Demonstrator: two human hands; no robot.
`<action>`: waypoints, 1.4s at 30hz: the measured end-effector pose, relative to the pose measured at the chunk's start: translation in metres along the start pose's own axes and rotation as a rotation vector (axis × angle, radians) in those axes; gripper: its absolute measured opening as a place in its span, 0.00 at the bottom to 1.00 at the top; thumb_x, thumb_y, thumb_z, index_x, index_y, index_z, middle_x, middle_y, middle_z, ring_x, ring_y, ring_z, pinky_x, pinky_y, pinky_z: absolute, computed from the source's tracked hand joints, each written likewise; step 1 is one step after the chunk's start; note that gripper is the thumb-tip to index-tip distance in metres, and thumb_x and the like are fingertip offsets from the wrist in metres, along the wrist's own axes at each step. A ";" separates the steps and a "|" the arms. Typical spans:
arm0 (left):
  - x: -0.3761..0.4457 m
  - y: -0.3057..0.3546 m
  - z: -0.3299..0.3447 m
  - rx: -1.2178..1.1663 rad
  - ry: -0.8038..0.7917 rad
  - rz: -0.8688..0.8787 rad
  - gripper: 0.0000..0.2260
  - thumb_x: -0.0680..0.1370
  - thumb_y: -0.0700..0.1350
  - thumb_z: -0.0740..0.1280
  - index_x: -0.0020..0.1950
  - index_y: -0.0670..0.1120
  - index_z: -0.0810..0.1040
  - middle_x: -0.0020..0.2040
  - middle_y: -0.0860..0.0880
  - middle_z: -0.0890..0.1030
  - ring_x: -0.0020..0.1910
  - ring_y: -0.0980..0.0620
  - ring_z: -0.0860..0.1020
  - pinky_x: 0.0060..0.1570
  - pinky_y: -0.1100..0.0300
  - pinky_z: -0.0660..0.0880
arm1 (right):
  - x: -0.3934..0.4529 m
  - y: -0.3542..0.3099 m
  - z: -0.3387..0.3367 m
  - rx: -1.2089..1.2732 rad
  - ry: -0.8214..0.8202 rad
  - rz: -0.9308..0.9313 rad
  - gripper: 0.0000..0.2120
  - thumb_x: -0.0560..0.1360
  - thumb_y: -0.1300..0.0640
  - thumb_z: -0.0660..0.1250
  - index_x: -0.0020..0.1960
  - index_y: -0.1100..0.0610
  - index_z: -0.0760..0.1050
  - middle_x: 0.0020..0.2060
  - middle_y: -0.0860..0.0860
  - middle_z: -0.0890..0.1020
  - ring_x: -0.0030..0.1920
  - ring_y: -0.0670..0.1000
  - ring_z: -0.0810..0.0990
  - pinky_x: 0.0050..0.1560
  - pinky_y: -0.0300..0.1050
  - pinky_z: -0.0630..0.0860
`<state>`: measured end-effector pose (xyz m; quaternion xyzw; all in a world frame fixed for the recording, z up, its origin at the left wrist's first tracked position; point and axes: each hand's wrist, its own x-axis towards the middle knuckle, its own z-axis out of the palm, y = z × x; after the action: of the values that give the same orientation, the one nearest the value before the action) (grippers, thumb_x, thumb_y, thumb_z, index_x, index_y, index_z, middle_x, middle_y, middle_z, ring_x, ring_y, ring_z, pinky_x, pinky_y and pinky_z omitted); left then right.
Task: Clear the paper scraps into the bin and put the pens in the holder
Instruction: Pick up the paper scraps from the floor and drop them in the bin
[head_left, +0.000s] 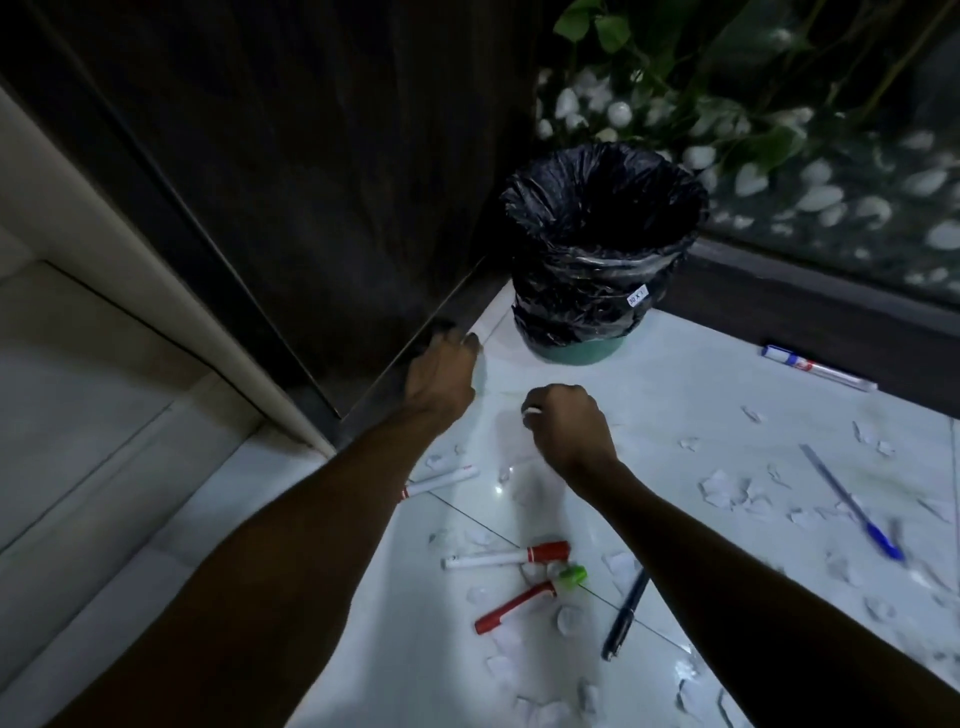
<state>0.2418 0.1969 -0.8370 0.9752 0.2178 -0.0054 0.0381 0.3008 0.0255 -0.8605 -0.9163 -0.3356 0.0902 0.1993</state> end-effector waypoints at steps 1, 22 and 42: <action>0.007 0.006 0.000 0.043 -0.040 0.007 0.24 0.74 0.38 0.71 0.69 0.45 0.71 0.67 0.44 0.72 0.66 0.44 0.71 0.55 0.50 0.77 | -0.004 0.004 -0.006 -0.017 0.043 0.002 0.06 0.74 0.63 0.67 0.42 0.55 0.81 0.40 0.52 0.83 0.41 0.56 0.81 0.38 0.45 0.75; -0.044 -0.023 -0.004 -0.136 -0.415 -0.068 0.09 0.74 0.34 0.72 0.54 0.39 0.81 0.54 0.44 0.82 0.49 0.46 0.81 0.49 0.58 0.80 | -0.032 0.006 -0.006 0.085 -0.118 -0.121 0.22 0.76 0.67 0.67 0.68 0.52 0.77 0.58 0.54 0.79 0.56 0.57 0.80 0.52 0.48 0.78; -0.066 -0.027 0.008 -0.248 -0.328 0.148 0.15 0.69 0.39 0.78 0.51 0.49 0.78 0.53 0.50 0.73 0.48 0.50 0.75 0.45 0.57 0.75 | -0.048 -0.006 0.017 0.054 -0.116 -0.268 0.08 0.76 0.63 0.72 0.54 0.57 0.86 0.52 0.55 0.87 0.53 0.56 0.84 0.52 0.42 0.76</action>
<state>0.1711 0.1925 -0.8454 0.9625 0.1352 -0.1344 0.1928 0.2556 0.0033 -0.8717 -0.8509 -0.4631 0.1245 0.2145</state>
